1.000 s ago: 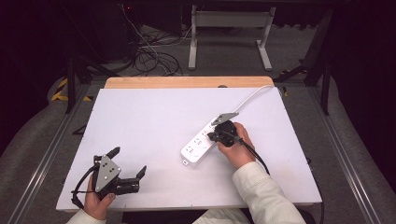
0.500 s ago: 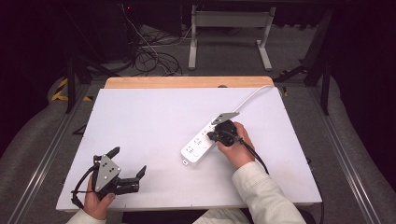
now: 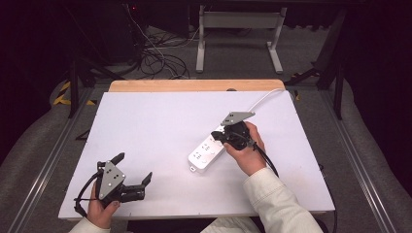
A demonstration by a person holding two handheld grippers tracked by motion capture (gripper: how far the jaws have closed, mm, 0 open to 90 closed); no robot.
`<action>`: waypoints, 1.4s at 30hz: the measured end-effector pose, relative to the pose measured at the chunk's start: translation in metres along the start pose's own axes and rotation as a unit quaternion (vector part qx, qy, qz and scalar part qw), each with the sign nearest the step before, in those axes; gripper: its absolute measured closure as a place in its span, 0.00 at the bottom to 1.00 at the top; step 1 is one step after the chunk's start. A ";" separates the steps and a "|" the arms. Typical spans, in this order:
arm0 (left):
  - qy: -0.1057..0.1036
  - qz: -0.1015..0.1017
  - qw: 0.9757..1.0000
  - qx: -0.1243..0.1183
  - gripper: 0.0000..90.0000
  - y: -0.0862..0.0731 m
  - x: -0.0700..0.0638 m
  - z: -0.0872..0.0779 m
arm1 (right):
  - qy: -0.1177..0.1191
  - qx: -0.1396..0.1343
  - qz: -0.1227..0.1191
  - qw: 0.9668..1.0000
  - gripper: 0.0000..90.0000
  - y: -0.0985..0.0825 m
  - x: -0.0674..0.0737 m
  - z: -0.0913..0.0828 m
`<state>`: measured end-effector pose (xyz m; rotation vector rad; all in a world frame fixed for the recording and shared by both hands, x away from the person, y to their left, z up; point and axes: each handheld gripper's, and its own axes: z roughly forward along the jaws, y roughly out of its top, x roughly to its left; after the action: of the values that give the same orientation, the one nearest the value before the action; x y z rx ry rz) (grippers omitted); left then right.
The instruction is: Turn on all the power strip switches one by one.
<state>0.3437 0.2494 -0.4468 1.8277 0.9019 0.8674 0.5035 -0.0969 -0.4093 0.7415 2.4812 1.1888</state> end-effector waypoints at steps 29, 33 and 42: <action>-0.002 -0.004 1.000 0.000 0.00 0.000 0.000 0.000 | 0.020 0.051 -0.006 0.998 1.00 -0.031 0.014 0.030; -0.003 -0.005 1.000 0.001 0.00 0.000 0.000 0.000 | 0.017 0.051 -0.005 0.999 1.00 -0.033 0.014 0.031; -0.002 -0.003 1.000 0.000 0.00 0.000 0.000 0.000 | 0.012 0.044 -0.008 0.999 1.00 -0.036 0.016 0.031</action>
<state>0.3436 0.2492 -0.4472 1.8258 0.9049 0.8605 0.4930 -0.0869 -0.4578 0.7324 2.5699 1.0948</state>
